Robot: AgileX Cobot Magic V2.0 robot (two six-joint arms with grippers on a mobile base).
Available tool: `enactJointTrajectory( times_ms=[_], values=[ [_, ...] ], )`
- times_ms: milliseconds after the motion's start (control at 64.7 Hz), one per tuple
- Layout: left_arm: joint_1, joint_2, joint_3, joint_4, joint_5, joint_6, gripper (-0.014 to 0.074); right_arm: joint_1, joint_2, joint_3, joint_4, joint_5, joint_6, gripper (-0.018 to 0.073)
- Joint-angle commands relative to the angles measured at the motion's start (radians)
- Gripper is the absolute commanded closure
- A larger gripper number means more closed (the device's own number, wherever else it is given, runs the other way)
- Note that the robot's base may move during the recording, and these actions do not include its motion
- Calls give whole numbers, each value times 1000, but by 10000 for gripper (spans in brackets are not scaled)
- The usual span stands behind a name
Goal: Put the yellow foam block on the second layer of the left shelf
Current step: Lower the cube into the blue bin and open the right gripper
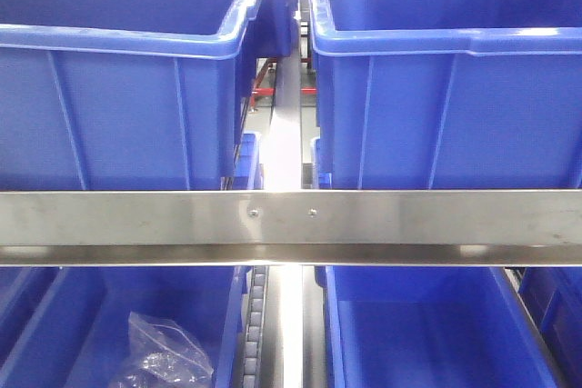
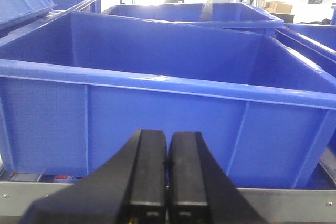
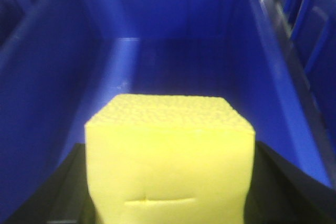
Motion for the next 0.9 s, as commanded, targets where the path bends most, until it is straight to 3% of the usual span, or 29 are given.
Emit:
enactJointTrajectory(
  times_ms=[0,170,340,665,742,788,881],
  values=[
    [2,-16,26,-4,-88,-5,460,-2,88,-85,-8,-134,-5,167],
    [2,-16,26,-4,-88,-5,460,-2,242,-155,-8,-166,-5,136],
    [2,-16,26,-4,-88,-5,460,-2,311,-215,-8,-120,-5,-83],
    [2,-16,26,-4,-88,-5,460,-2,319,-325,-8,22,-5,-66],
    [2,-16,26,-4,-88,-5,460,-2,316,-330,-8,26,-5,0],
    [2,-16,26,-4,-88,-5,460,-2,309,-330,-8,30,-5,92],
    [2,-16,26,-4,-88,-5,460,-3,291,-330,-8,65,-5,378]
  ],
)
